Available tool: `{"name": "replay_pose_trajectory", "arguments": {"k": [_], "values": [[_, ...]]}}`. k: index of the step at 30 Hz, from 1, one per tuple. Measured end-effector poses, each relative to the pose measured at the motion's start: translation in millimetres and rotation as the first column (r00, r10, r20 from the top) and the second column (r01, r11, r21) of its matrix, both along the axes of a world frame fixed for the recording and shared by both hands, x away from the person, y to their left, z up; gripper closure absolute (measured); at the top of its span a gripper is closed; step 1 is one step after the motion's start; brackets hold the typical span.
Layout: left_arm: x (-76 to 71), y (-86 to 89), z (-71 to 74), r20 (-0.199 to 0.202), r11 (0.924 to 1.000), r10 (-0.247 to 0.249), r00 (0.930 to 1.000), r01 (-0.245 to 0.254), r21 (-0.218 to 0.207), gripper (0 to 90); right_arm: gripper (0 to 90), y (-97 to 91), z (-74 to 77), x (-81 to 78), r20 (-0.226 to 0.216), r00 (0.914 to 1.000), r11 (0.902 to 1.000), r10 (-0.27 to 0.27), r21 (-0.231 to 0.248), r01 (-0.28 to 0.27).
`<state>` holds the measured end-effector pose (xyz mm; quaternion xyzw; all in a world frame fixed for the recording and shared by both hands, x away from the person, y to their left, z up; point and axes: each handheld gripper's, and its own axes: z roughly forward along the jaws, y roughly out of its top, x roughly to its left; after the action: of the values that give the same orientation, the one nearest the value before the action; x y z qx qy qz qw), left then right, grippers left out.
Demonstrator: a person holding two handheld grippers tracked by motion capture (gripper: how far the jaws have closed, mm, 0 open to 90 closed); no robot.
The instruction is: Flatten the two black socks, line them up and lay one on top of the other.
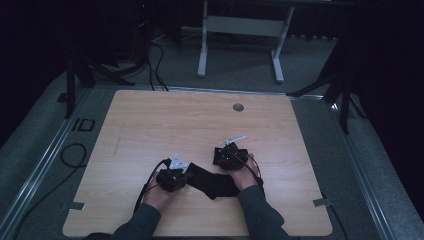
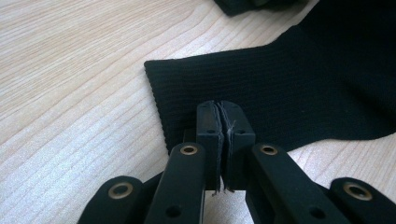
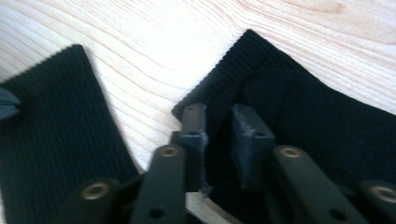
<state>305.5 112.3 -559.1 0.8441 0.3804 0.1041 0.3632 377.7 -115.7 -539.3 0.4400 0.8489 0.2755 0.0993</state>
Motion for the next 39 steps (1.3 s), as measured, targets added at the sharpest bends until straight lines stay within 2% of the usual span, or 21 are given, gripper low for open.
{"name": "replay_pose_trajectory", "arguments": {"k": [1,3,9,15,20,27,33,39], "values": [[0.0,0.0,-0.1,0.0,1.0,0.001,1.0,-0.001,-0.001,87.5,84.3,-0.8,0.2,0.4,-0.009,1.0,0.9998,-0.004,0.017,0.005],[0.1,0.0,-0.2,0.0,1.0,0.001,1.0,-0.001,-0.002,87.5,87.7,-0.8,1.0,-0.3,-0.012,0.9999,0.9996,-0.008,0.028,0.009],[0.3,0.0,-0.3,0.0,1.0,0.001,1.0,-0.001,-0.004,87.5,88.3,0.2,7.1,-5.3,0.007,1.0,0.9982,-0.003,0.061,0.003],[0.2,-0.2,-0.3,0.001,1.0,0.002,1.0,-0.002,-0.005,87.5,88.3,-5.4,23.4,-14.1,0.062,0.998,0.9958,-0.011,0.092,0.006],[0.3,-0.1,-0.3,0.0,1.0,0.003,1.0,-0.003,-0.006,87.5,88.3,-12.6,29.9,-20.1,0.088,0.9959,0.9948,-0.019,0.101,0.01],[0.2,0.0,-0.3,0.002,1.0,0.002,1.0,-0.002,-0.004,87.5,88.3,-28.8,36.2,-25.2,0.107,0.9934,0.9931,-0.04,0.114,0.028],[0.1,-0.2,-0.5,0.001,1.0,0.005,1.0,-0.005,-0.008,87.5,88.3,-51.2,41.4,-32.7,0.139,0.9876,0.986,-0.073,0.159,0.05],[0.1,-0.1,-0.4,0.002,1.0,0.003,1.0,-0.003,-0.005,87.5,88.3,-64.8,42.8,-36.5,0.162,0.9817,0.9822,-0.1,0.174,0.071]]}}
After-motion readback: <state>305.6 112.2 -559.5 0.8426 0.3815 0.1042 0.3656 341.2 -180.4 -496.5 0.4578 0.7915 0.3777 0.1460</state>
